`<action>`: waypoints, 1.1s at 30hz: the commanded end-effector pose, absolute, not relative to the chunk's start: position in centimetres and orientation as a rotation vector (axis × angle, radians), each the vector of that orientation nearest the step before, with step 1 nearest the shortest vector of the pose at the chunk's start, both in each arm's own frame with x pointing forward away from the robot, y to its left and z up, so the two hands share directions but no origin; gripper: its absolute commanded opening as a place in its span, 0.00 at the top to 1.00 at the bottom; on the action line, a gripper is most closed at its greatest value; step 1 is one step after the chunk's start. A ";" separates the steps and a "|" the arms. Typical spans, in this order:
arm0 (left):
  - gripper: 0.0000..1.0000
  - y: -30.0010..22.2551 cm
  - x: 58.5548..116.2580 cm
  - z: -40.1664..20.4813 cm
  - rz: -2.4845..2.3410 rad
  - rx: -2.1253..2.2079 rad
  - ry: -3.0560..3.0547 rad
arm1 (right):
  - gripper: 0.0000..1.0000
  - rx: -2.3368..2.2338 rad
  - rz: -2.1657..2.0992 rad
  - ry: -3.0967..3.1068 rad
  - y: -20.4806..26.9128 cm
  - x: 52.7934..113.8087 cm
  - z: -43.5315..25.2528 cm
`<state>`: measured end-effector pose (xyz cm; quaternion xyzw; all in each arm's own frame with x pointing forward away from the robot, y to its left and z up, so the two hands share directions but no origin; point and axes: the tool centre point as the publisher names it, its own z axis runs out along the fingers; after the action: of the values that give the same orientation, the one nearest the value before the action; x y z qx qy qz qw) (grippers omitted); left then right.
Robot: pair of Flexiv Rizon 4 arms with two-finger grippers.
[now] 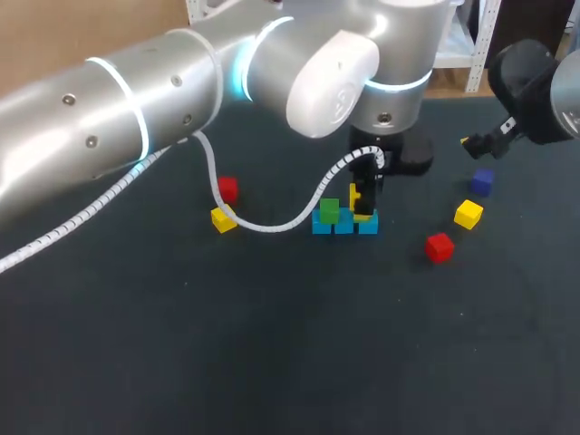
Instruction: Place the blue cubes, place green cubes on the blue cubes, place the yellow cubes on the green cubes, then place the red cubes on the yellow cubes, and place purple cube on the red cubes.
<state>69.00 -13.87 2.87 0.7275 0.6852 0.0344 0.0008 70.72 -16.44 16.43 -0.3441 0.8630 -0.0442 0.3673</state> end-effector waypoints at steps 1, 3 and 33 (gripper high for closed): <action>0.61 -14.0 69.1 2.8 0.108 2.281 2.151 | 0.00 -0.876 -0.116 2.207 -16.5 70.6 16.2; 0.66 -14.0 69.2 2.8 0.108 2.278 2.151 | 0.00 -0.876 -0.116 2.207 -16.5 70.6 16.2; 1.00 -13.8 69.5 3.1 0.128 2.278 2.158 | 0.00 -0.876 -0.116 2.207 -16.5 70.6 16.2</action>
<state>69.39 -13.75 3.14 0.7250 0.6876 0.0402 0.0028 70.72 -16.44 16.43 -0.3441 0.8630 -0.0442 0.3673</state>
